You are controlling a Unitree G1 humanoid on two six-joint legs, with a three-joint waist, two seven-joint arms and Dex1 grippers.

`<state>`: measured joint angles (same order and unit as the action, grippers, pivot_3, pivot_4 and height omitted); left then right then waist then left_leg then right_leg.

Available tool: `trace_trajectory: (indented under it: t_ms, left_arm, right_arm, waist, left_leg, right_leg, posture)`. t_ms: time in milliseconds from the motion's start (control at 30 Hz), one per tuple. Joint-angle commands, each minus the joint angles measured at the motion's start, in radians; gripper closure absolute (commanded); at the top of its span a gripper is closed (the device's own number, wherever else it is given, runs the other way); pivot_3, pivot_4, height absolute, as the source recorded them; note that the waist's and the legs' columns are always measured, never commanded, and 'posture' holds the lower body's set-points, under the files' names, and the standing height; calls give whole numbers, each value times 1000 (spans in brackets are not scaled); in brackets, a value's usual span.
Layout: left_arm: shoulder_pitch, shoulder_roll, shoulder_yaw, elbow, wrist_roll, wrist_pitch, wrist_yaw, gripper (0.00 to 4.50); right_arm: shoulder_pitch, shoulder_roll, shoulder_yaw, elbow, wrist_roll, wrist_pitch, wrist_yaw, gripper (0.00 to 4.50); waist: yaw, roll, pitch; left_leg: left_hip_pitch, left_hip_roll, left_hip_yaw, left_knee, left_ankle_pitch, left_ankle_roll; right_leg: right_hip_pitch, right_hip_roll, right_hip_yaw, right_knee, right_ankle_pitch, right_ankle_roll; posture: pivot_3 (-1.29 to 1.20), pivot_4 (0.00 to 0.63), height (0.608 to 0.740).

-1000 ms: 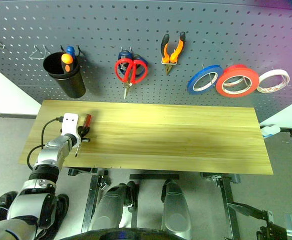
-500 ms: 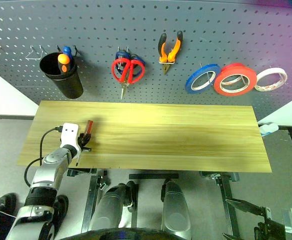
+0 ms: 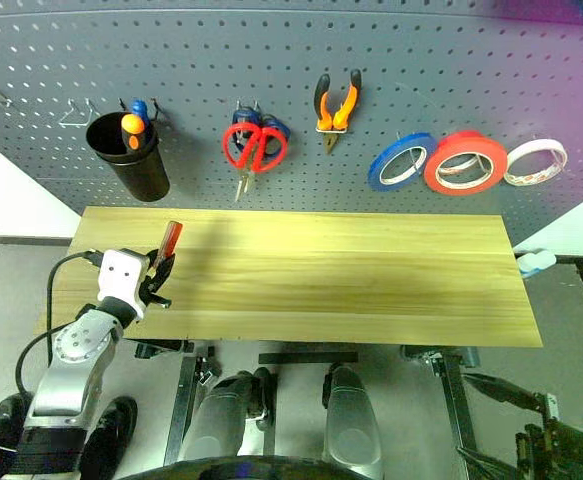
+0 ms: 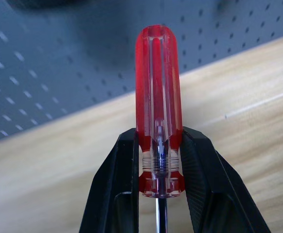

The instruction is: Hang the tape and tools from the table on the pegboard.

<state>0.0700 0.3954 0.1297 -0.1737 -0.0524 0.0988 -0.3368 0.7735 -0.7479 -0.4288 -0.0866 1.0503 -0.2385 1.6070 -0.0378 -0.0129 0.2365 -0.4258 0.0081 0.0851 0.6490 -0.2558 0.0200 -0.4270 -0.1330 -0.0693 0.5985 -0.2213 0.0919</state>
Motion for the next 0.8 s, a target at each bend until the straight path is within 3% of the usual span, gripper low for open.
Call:
trace_trajectory:
  t_ms: [33, 233, 333, 567, 800]
  left_arm:
    - [5, 36, 11, -71, 33, -83, -8, 3661]
    - [-8, 65, 0, -116, 73, -150, -9, 3661]
    - [-25, 69, -14, -136, 92, -166, -12, 3661]
    - [-110, 63, -16, -156, 113, -174, 6, 3661]
    - [-214, 76, 17, -146, 105, -148, 23, 3661]
  right_arm:
    - [-5, 8, -73, -24, 58, 70, 7, 0]
    - [-176, -15, -164, 83, 65, 232, -4, 0]
    - [-228, -13, -191, 107, 39, 269, 4, 0]
    - [-201, 8, -262, 20, 99, 322, 7, 0]
    - [-100, 40, -292, -96, 136, 297, 7, 0]
  waist:
    - [3, 0, -11]
    - [0, -3, -49]
    - [1, 3, -65]
    - [28, 11, -94]
    - [23, 10, -142]
  left_leg:
    - [0, 0, 0, 0, 0, 0]
    - [0, 0, 2, 2, 0, 0]
    - [0, 1, 2, 3, 0, 0]
    - [0, 4, 3, 10, 0, 1]
    - [3, 8, 2, 15, -1, 1]
  right_leg:
    - [0, 0, 0, 0, 0, 0]
    - [1, 1, -1, -2, 3, 0]
    - [2, 1, -1, -1, 4, 0]
    - [4, 9, -2, 0, 6, 0]
    - [10, 12, -2, -1, 9, 1]
  posture:
    - [-137, 133, 740]
    - [-125, 102, 740]
    - [-121, 88, 740]
    - [-111, 43, 740]
    - [-101, 15, 740]
